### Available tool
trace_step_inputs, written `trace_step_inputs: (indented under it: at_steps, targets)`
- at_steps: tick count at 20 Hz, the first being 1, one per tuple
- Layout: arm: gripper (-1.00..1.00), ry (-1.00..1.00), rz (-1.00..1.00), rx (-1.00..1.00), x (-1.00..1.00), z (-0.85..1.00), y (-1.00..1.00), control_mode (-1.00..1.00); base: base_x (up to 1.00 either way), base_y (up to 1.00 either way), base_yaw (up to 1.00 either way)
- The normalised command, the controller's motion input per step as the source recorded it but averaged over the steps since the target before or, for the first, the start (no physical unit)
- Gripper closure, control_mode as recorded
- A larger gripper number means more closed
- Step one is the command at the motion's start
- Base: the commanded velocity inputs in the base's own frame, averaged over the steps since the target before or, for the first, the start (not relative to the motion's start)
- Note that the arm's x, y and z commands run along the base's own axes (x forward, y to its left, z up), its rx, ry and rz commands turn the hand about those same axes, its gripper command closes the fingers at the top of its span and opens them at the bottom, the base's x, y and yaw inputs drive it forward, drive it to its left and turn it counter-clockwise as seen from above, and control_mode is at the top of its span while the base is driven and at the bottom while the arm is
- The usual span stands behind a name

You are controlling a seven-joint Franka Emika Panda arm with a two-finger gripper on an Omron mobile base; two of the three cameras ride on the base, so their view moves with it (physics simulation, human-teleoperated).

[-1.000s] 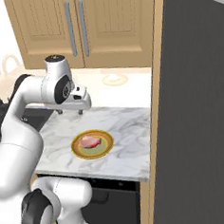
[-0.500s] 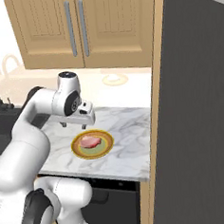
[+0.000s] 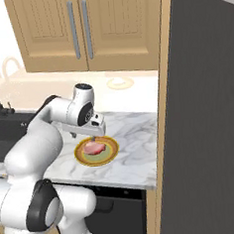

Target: Place the steak on the counter behind the older steak on the same shelf of the fridge to maintain FIFO order. Close the fridge door when finished.

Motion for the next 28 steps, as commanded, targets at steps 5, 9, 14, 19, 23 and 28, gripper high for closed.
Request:
trace_step_inputs:
  at_steps: [5, 9, 14, 19, 23, 28]
  targets:
    - [-1.0, 0.0, 0.0, 0.0, 0.18, -0.56, 0.0, -1.0, 0.0, 0.0, 0.0]
    - [-1.0, 0.0, 0.0, 0.0, 0.19, -0.56, -0.03, -1.0, 0.0, 0.0, 0.0]
    - [-1.0, 0.0, 0.0, 0.0, 0.17, -0.5, -0.09, -1.0, 0.0, 0.0, 0.0]
    - [-1.0, 0.0, 0.0, 0.0, 0.28, -0.38, -0.14, -1.0, 0.0, 0.0, 0.0]
    - [-1.0, 0.0, 0.0, 0.0, 0.38, -0.26, -0.17, -1.0, 0.0, 0.0, 0.0]
    - [-1.0, 0.0, 0.0, 0.0, 0.33, -0.14, -0.11, -1.0, 0.0, 0.0, 0.0]
